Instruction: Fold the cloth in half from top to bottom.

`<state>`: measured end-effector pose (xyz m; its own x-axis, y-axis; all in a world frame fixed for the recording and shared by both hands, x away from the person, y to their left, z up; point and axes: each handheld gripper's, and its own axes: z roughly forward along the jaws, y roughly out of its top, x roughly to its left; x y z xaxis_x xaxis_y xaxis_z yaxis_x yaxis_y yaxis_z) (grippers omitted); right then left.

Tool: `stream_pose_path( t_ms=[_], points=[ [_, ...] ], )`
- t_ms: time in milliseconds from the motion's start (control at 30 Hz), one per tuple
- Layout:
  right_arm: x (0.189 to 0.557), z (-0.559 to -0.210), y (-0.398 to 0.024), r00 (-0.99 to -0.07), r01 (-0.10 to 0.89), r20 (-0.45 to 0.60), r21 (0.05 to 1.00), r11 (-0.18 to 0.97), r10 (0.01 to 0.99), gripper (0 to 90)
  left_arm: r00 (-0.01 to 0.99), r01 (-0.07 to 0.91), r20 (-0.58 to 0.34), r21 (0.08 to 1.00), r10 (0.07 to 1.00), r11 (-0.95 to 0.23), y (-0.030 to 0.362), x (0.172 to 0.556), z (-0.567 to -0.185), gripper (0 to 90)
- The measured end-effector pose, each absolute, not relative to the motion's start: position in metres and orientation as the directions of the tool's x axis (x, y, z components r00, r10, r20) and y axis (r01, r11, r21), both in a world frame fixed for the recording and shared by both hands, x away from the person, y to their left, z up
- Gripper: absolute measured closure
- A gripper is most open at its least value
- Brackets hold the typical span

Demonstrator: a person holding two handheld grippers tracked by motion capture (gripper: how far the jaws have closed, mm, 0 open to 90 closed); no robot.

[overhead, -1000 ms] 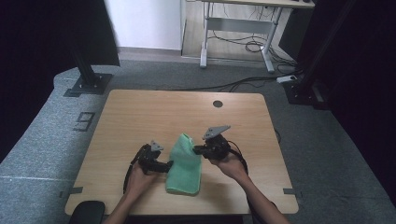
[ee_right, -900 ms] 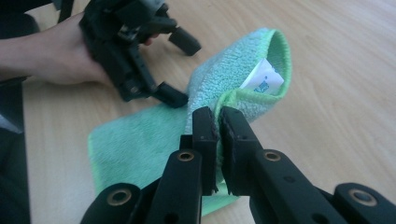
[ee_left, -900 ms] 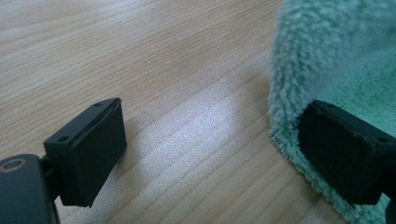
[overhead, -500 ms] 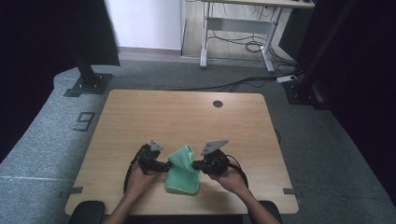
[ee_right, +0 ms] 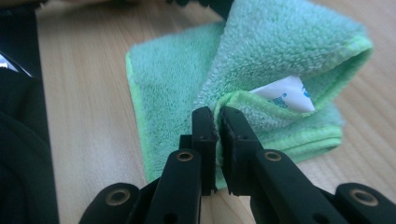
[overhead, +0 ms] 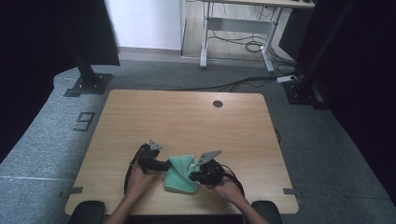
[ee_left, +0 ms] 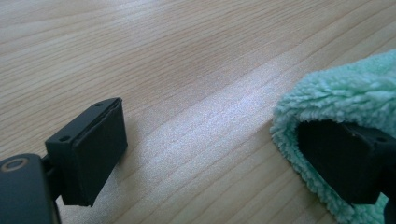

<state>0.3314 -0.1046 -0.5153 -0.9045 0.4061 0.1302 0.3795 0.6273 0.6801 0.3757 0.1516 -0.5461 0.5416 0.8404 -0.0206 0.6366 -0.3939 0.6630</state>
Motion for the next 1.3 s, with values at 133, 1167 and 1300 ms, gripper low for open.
stream_pose_path(
  t_ms=[133, 1167, 1300],
  points=[
    [0.331, -0.523, -0.102, -0.905, 0.376, 0.117, 0.667, 0.643, 0.408, 83.6, 0.564, 0.629, -0.025, 0.661, 0.826, -0.41, 0.154, 0.377, -0.546, 8.8],
    [0.372, -0.532, -0.091, -0.858, 0.41, 0.065, 0.683, 0.604, 0.509, 83.9, 0.549, 0.646, -0.018, 0.643, 0.836, -0.411, 0.173, 0.388, -0.543, 9.9],
    [0.371, -0.53, -0.093, -0.861, 0.399, 0.054, 0.69, 0.604, 0.506, 79.8, 0.545, 0.647, -0.017, 0.644, 0.838, -0.408, 0.173, 0.388, -0.543, 10.0]
  ],
)
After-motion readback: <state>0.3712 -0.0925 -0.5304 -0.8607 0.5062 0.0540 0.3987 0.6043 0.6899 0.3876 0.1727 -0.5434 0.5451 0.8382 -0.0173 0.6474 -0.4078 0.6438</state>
